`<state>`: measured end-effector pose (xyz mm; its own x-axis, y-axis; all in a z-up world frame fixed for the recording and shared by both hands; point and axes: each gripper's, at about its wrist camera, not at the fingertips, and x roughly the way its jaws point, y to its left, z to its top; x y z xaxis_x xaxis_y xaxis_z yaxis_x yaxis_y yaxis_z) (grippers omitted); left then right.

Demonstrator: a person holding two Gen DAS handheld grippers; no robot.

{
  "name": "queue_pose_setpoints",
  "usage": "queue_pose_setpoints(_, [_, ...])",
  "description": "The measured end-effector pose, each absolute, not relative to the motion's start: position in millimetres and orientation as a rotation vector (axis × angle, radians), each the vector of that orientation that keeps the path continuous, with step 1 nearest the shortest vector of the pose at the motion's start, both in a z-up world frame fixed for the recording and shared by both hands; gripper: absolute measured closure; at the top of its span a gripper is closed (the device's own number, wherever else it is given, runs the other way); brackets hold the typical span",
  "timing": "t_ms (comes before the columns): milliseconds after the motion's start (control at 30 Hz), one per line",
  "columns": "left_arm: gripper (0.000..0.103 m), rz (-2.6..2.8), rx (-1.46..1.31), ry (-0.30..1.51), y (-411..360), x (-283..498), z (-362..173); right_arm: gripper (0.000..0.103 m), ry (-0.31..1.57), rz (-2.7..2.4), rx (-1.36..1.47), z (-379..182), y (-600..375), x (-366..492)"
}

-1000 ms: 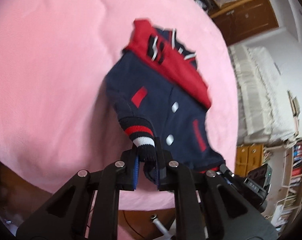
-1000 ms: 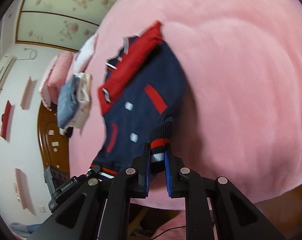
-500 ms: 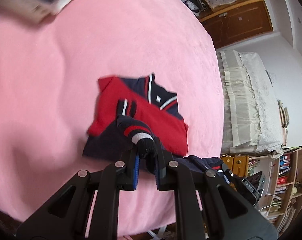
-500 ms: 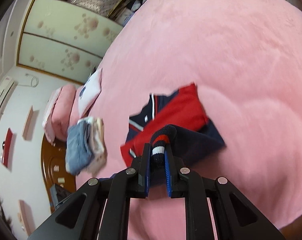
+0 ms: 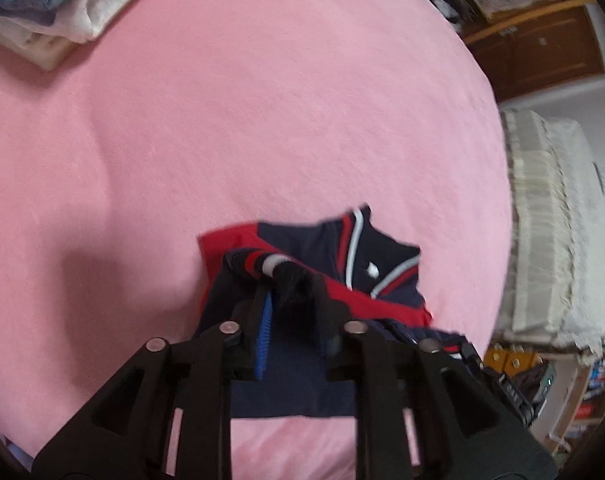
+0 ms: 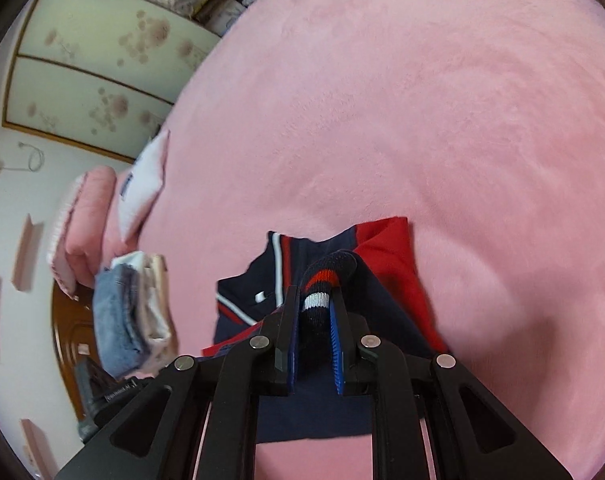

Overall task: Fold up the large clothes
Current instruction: 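Fold the hem up toward the collar with both grippers and release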

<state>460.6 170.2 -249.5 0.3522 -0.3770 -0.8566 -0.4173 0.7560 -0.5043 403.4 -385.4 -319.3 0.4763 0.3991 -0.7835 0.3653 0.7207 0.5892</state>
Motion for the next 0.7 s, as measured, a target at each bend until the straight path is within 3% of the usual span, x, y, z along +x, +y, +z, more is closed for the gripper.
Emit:
queue_pose_setpoints(67, [0.055, 0.068, -0.769, 1.177, 173.1, 459.7, -243.1, 0.082, 1.097, 0.025, 0.786, -316.3, -387.2, 410.8])
queue_pose_setpoints(133, [0.046, 0.080, -0.778, 1.111, 176.3, 458.1, -233.4, 0.072, 1.060, 0.019, 0.766, -307.9, -391.3, 414.5])
queue_pose_setpoints(167, [0.046, 0.071, -0.778, 1.090, 176.9, 456.1, -230.5, 0.064, 1.043, 0.024, 0.766, -308.9, -393.7, 414.4])
queue_pose_setpoints(200, [0.046, 0.057, -0.767, 1.084, 175.2, 454.6, -227.0, 0.063, 1.024, 0.035, 0.769, -307.7, -395.9, 414.7])
queue_pose_setpoints(500, [0.047, -0.152, -0.551, 1.162, 107.0, 440.4, -231.6, 0.065, 1.106, 0.257, 0.694, -310.7, -367.5, 400.0])
queue_pose_setpoints(567, [0.063, -0.136, -0.500, 1.198, 87.1, 444.1, -243.0, 0.076, 1.139, 0.312, 0.618, -320.1, -340.5, 398.7])
queue_pose_setpoints(700, [0.073, -0.097, -0.421, 1.233, 64.5, 454.1, -264.3, 0.089, 1.177, 0.429, 0.424, -331.5, -288.5, 416.4])
